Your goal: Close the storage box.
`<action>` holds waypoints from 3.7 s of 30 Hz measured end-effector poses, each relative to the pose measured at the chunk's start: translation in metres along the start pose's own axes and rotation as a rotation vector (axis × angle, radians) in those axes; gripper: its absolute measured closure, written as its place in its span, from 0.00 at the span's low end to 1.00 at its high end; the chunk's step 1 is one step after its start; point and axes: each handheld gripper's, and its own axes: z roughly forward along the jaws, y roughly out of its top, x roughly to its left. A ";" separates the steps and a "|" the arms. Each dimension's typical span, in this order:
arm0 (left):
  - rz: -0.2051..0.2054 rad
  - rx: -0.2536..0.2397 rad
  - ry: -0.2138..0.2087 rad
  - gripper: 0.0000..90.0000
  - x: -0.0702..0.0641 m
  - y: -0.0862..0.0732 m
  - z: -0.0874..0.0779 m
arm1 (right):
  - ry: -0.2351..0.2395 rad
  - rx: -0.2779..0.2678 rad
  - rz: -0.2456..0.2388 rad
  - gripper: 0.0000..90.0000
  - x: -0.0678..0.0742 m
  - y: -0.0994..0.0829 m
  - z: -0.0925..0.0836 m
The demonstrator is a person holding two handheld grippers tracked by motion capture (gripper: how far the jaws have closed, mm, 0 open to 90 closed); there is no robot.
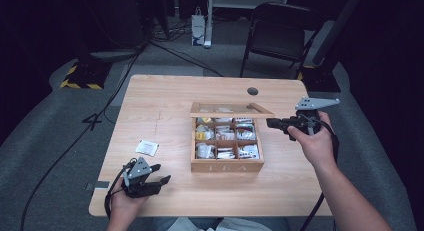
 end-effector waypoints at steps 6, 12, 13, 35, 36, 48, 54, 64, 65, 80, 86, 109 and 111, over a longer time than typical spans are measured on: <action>0.004 0.007 -0.001 0.47 0.000 0.000 0.002 | 0.006 0.028 0.013 1.00 0.002 -0.003 0.000; 0.021 0.022 0.006 0.47 -0.002 0.001 0.007 | 0.009 0.043 0.019 1.00 0.004 -0.008 0.000; 0.022 0.024 0.009 0.47 -0.003 0.001 0.007 | 0.011 0.045 0.020 1.00 0.005 -0.009 0.000; 0.034 0.038 0.007 0.47 -0.004 0.001 0.011 | -0.015 0.099 -0.013 1.00 0.022 -0.037 -0.001; 0.033 0.038 0.007 0.47 -0.005 0.001 0.011 | -0.014 0.101 -0.013 1.00 0.022 -0.038 -0.001; 0.032 0.056 0.005 0.47 -0.005 0.001 0.013 | -0.003 0.124 -0.014 1.00 0.025 -0.045 0.001; 0.030 0.058 -0.001 0.47 -0.005 0.001 0.014 | -0.009 0.143 -0.025 1.00 0.026 -0.047 0.002; 0.024 0.071 -0.001 0.47 -0.004 0.000 0.015 | 0.000 0.165 -0.021 1.00 0.027 -0.053 0.005; 0.025 0.072 0.000 0.47 -0.004 0.000 0.015 | 0.002 0.171 -0.019 1.00 0.027 -0.054 0.005; 0.029 0.066 -0.002 0.47 -0.005 0.001 0.014 | 0.004 0.167 -0.046 1.00 0.033 -0.053 0.010; 0.027 0.065 -0.001 0.47 -0.005 0.001 0.014 | -0.015 0.164 -0.026 1.00 0.024 -0.062 0.011; 0.004 0.085 0.014 0.47 0.000 -0.006 0.013 | -0.129 0.018 0.039 0.91 -0.050 -0.117 -0.013; 0.001 0.085 0.015 0.47 0.000 -0.007 0.012 | -0.145 0.014 0.045 0.87 -0.056 -0.121 -0.013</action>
